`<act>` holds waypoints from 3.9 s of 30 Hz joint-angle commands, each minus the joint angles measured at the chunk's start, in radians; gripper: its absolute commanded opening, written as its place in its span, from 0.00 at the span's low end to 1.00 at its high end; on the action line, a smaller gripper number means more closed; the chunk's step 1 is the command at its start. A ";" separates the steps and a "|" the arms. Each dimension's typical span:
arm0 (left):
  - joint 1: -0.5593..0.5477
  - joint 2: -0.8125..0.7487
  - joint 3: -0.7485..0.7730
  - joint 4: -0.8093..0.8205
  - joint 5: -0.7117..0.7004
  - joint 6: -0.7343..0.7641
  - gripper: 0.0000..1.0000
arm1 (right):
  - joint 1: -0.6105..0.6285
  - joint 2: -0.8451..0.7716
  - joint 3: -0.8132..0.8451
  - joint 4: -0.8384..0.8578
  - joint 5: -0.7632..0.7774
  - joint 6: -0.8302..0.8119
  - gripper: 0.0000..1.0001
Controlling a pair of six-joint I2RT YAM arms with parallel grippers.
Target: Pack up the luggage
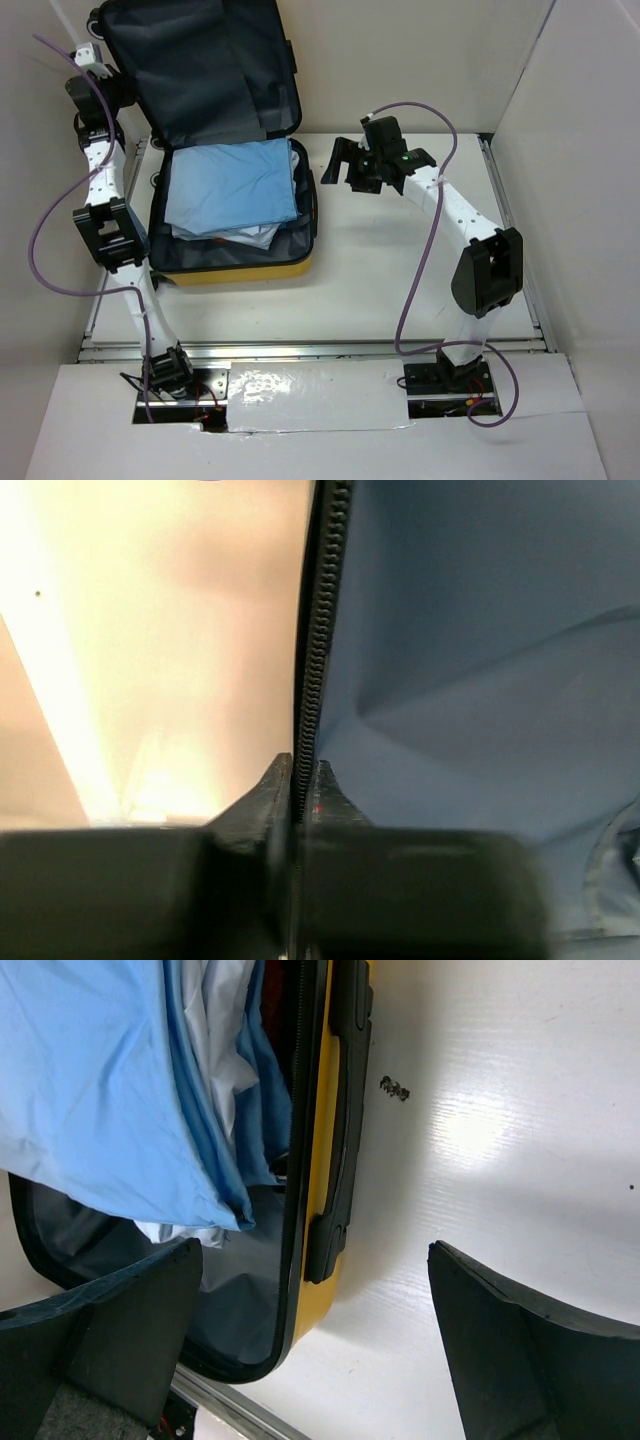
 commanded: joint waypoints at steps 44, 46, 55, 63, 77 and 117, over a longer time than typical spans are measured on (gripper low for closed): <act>-0.173 -1.413 -1.113 -0.806 -0.120 -0.104 0.88 | 0.167 -0.237 -0.041 0.006 0.223 0.029 1.00; -0.140 -1.295 -1.001 -0.740 -0.162 -0.043 0.90 | 0.161 -0.221 -0.036 0.000 0.219 0.026 1.00; 0.034 -0.757 -0.558 -0.456 -0.088 0.005 0.92 | 0.120 -0.227 -0.113 0.007 0.118 0.022 1.00; 0.008 -0.326 -0.078 -0.367 -0.102 0.063 0.92 | 0.088 -0.178 -0.098 -0.036 0.065 0.007 1.00; 0.026 -0.106 0.061 -0.159 -0.028 -0.026 0.13 | 0.058 -0.126 -0.096 -0.076 0.070 0.007 1.00; -0.098 -1.623 -1.481 -1.324 0.174 -0.458 0.26 | 0.152 -0.528 -0.450 0.021 0.211 0.114 1.00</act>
